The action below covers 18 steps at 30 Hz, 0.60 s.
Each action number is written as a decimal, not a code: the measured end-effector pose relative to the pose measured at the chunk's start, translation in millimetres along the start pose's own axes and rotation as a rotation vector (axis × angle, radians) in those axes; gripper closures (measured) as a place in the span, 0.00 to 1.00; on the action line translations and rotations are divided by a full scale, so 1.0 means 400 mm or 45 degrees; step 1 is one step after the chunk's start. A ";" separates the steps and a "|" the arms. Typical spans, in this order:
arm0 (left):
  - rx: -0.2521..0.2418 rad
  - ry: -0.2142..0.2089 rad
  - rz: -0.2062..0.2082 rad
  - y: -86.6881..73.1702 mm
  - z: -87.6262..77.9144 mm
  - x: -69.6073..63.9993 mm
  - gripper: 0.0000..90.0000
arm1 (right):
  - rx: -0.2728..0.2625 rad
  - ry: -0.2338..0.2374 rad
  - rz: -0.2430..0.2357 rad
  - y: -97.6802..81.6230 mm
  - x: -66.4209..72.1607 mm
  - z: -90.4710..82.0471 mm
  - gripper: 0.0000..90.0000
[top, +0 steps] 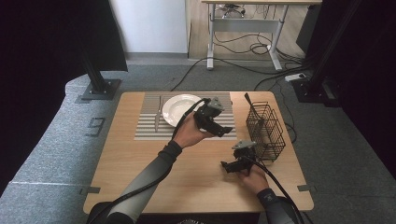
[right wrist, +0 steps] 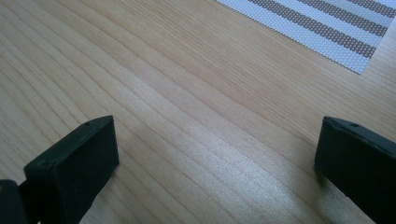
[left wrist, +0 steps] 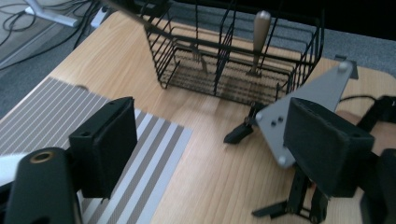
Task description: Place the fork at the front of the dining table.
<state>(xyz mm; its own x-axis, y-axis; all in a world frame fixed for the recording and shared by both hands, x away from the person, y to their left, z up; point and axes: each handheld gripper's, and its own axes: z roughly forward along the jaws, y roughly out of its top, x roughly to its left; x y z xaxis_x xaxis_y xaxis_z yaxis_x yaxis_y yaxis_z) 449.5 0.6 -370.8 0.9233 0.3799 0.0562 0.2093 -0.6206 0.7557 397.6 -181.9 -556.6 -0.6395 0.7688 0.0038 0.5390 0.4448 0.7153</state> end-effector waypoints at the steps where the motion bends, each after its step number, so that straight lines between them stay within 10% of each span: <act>1: -0.001 -0.005 0.005 0.012 0.008 -0.002 0.20 | 0.000 0.001 0.000 0.000 0.000 0.000 0.00; 18: -0.009 -0.112 0.015 0.120 0.118 -0.043 0.45 | -0.002 0.000 -0.010 0.000 -0.002 0.000 0.00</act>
<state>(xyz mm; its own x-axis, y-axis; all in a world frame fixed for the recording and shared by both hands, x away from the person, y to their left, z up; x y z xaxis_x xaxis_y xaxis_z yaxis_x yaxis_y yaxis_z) 458.8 -68.0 -366.4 0.9505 0.3107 0.0082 0.1960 -0.6196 0.7600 398.0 -182.4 -556.8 -0.6437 0.7653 -0.0013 0.5333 0.4499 0.7164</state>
